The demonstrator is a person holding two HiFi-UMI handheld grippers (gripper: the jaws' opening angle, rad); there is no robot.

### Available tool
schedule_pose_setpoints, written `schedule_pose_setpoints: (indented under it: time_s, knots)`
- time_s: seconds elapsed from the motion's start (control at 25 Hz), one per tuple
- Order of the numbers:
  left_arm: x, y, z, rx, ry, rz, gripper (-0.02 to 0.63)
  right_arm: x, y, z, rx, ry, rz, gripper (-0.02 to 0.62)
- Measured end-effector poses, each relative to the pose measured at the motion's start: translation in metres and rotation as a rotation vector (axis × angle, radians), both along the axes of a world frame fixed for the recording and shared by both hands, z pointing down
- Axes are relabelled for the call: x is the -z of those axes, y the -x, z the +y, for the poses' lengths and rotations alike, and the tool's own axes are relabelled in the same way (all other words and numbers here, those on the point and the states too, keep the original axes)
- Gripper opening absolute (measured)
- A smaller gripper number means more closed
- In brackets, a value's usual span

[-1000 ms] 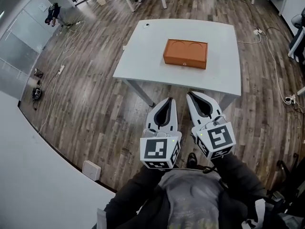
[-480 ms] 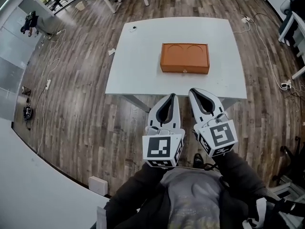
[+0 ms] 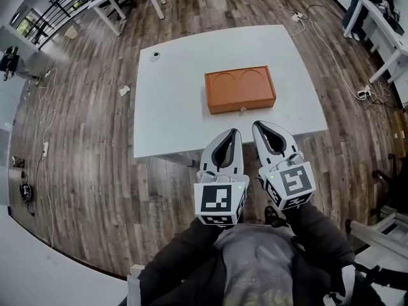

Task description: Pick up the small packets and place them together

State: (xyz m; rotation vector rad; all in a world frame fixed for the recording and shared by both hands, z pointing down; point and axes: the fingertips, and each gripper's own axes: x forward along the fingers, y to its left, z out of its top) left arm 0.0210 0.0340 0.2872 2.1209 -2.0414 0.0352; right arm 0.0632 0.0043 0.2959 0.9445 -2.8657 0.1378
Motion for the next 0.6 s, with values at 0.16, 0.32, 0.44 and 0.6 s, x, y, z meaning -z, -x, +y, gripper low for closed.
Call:
schedule_pose_setpoints:
  time_s: [0.16, 0.32, 0.44, 0.6]
  knots:
    - [0.0, 0.011, -0.004, -0.051, -0.001, 0.002, -0.002, 0.0, 0.008, -0.005, -0.057, -0.007, 0.005, 0.006]
    - [-0.003, 0.022, -0.007, -0.082, -0.001, 0.0, -0.002, -0.004, 0.014, -0.008, -0.096, -0.009, 0.011, 0.006]
    - [-0.001, 0.029, -0.012, -0.094, -0.008, -0.005, -0.002, -0.005, 0.015, -0.014, -0.123, -0.011, 0.013, 0.006]
    - [0.0, 0.034, -0.021, -0.104, -0.011, 0.005, -0.002, 0.003, 0.014, -0.023, -0.148, -0.028, 0.006, 0.006]
